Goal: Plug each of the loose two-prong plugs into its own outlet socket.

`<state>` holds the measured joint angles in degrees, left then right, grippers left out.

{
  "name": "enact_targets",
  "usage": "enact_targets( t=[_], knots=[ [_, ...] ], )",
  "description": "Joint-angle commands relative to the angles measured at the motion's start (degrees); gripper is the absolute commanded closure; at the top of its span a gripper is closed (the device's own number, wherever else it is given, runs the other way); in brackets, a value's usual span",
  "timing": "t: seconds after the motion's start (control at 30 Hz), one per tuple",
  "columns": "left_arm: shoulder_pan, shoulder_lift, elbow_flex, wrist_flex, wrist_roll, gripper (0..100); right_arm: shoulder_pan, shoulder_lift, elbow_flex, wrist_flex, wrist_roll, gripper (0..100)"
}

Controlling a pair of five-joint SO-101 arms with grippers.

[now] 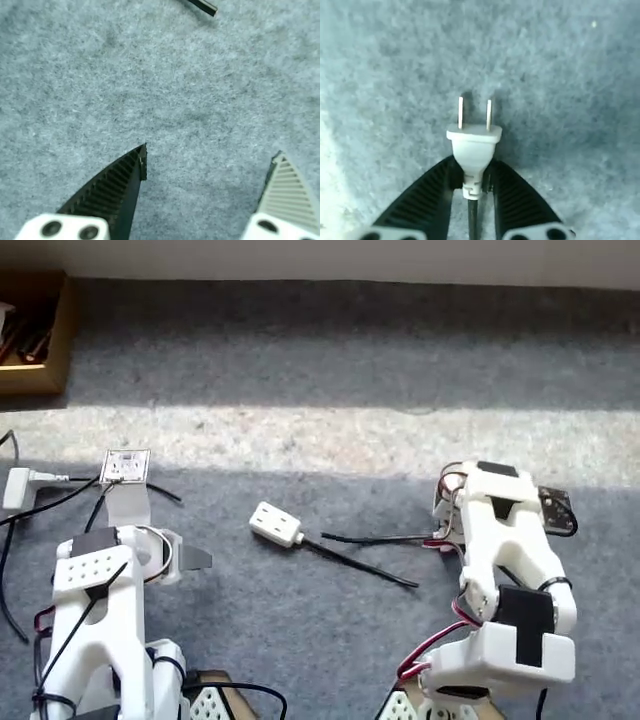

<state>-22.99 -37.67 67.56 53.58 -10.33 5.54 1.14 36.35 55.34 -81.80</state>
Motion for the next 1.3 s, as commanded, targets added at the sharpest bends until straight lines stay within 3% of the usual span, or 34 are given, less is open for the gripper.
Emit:
enact_targets(
  t=[0.0,0.17,0.27,0.5,0.63,0.7,0.83,0.93,1.0,1.13,1.27],
  knots=[
    [0.92,-0.92,-0.22,-0.62,0.26,62,1.63,-0.13,-1.45,-0.75,-2.73,99.4],
    [0.92,-0.92,-0.22,-0.70,0.26,62,0.31,-0.31,-1.63,-0.75,-2.64,99.3],
    [0.92,-0.92,-0.22,-0.79,0.26,62,-1.45,-1.10,-4.35,-0.31,3.34,99.3],
    [0.92,-0.75,-0.13,-0.88,0.18,62,-8.31,-8.57,-12.53,4.00,47.30,99.2],
    [0.92,-0.75,-0.13,-0.88,0.18,62,-13.05,-10.77,-15.69,17.36,80.00,99.2],
    [0.92,-0.75,-0.13,-0.88,0.18,62,-16.40,-10.95,-17.36,24.04,92.57,99.2],
    [0.92,-0.92,-0.40,-0.88,0.18,62,-19.74,-13.05,-16.75,28.79,101.63,99.2],
    [1.80,-1.10,-1.45,-0.97,0.18,62,-21.76,-17.45,-15.16,28.62,114.20,99.2],
    [4.18,-0.75,-2.59,-0.97,0.00,62,-23.96,-21.93,-13.32,26.51,118.77,99.2],
    [9.80,-0.92,-5.41,-0.88,-4.92,62,-30.73,-30.46,-7.34,22.81,122.90,99.2],
    [10.15,-1.10,-12.97,3.43,-4.84,62,-33.80,-35.56,-1.45,18.68,119.65,99.2]
  ],
)
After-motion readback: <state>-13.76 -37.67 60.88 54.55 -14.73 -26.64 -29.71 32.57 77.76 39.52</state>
